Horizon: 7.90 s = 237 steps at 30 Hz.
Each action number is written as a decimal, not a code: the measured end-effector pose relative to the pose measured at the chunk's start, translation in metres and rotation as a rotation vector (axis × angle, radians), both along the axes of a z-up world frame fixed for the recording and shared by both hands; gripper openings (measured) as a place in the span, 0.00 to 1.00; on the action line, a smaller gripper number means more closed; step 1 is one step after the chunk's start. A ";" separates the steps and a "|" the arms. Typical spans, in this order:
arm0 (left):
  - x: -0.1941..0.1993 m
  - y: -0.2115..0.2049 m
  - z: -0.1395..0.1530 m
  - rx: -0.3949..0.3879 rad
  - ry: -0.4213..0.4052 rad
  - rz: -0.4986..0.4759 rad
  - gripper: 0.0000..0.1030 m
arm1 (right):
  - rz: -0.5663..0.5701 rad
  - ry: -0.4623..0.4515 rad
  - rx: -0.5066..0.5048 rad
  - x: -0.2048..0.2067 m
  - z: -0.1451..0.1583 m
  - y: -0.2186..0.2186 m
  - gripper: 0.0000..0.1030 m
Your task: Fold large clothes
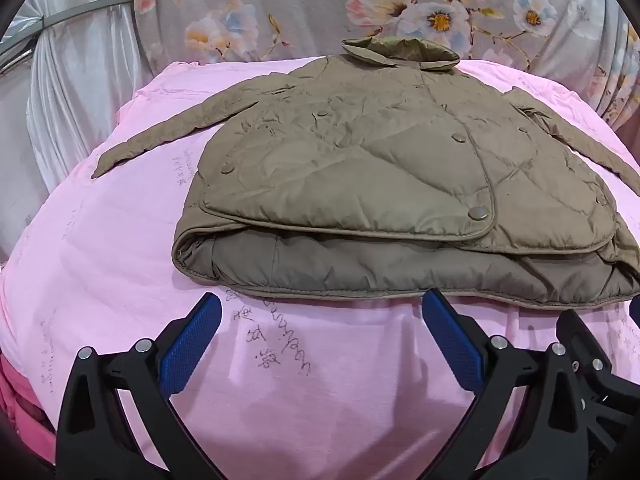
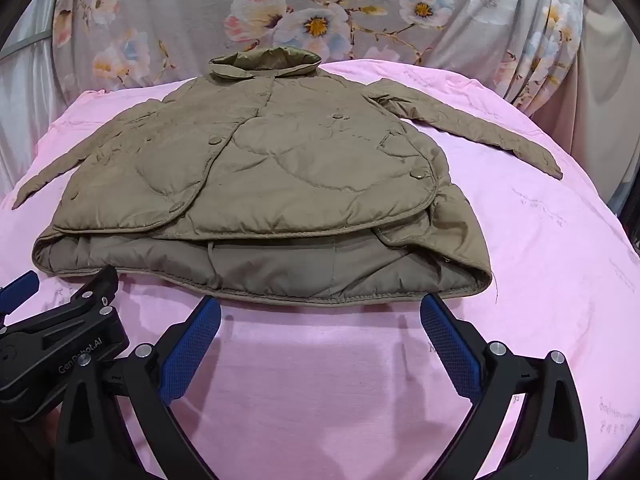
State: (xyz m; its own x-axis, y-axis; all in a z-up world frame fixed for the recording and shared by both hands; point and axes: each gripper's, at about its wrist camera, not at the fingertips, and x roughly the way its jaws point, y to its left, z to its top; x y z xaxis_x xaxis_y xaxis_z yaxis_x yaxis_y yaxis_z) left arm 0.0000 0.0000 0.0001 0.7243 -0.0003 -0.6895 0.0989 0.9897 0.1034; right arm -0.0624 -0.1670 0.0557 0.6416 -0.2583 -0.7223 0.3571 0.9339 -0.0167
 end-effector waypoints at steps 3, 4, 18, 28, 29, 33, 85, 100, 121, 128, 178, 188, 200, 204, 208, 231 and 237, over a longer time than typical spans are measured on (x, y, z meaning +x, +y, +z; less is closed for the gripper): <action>0.000 0.000 0.000 -0.014 -0.002 -0.002 0.95 | -0.002 -0.005 0.007 0.000 -0.001 0.000 0.95; 0.000 0.001 0.000 -0.014 -0.002 -0.001 0.95 | -0.002 -0.009 0.009 0.000 -0.001 0.000 0.95; 0.001 0.001 0.004 -0.014 -0.005 0.001 0.95 | 0.001 -0.014 0.014 0.000 -0.003 0.000 0.95; 0.000 0.007 0.003 -0.014 -0.005 0.021 0.95 | 0.002 -0.010 0.016 -0.001 -0.005 0.000 0.95; 0.000 0.007 0.003 -0.013 -0.005 0.023 0.95 | 0.002 -0.010 0.015 -0.001 -0.004 0.000 0.95; -0.001 0.006 0.002 -0.011 -0.003 0.026 0.95 | 0.002 -0.009 0.016 -0.001 -0.004 0.000 0.95; 0.000 0.006 0.002 -0.012 -0.003 0.027 0.95 | 0.006 -0.005 0.015 -0.001 -0.009 0.001 0.95; 0.000 0.006 0.002 -0.011 -0.003 0.027 0.95 | 0.007 -0.004 0.015 -0.001 -0.010 0.001 0.95; 0.000 0.006 0.002 -0.012 -0.003 0.028 0.95 | 0.010 -0.001 0.025 -0.001 -0.010 -0.001 0.95; 0.008 0.019 0.016 -0.044 -0.007 0.020 0.95 | 0.002 -0.030 0.093 0.000 -0.004 -0.046 0.95; 0.163 0.050 0.010 0.001 0.043 0.214 0.95 | 0.273 -0.402 0.286 0.289 0.105 -0.105 0.02; 0.165 0.052 0.006 -0.036 0.058 0.194 0.95 | 0.239 -0.249 0.239 0.304 0.050 -0.063 0.50; 0.165 0.049 0.002 -0.028 0.049 0.200 0.95 | -0.559 -0.281 0.489 0.148 -0.033 -0.365 0.65; 0.163 0.048 0.001 -0.019 0.040 0.204 0.95 | -0.645 -0.330 0.596 0.122 -0.057 -0.412 0.65; 0.163 0.045 0.000 -0.002 0.032 0.209 0.95 | -0.671 -0.394 0.632 0.124 -0.056 -0.424 0.66; 0.165 0.046 -0.005 -0.032 0.041 0.199 0.96 | 0.275 -0.383 0.290 0.326 0.088 -0.078 0.06; 0.165 0.051 -0.006 -0.064 0.050 0.193 0.96 | 0.423 -0.110 0.148 0.364 0.012 0.032 0.20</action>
